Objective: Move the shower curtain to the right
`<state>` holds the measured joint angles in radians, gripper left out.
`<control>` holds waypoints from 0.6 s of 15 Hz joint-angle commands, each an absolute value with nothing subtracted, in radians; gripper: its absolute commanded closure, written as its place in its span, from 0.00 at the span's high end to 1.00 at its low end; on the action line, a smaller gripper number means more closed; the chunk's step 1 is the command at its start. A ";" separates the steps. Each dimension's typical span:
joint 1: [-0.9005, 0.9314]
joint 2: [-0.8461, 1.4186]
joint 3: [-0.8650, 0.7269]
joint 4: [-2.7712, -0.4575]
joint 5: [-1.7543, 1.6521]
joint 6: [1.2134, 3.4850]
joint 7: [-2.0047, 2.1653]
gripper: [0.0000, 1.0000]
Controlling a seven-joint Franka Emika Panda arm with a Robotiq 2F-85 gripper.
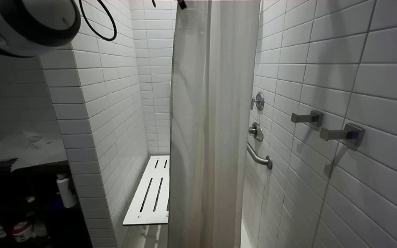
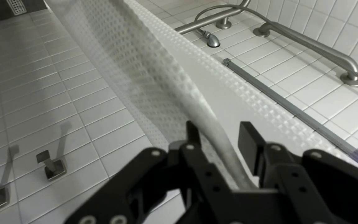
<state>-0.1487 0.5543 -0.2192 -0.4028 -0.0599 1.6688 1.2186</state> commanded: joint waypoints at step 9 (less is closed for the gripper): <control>-0.112 0.670 -0.093 -0.370 -0.028 1.698 0.971 0.98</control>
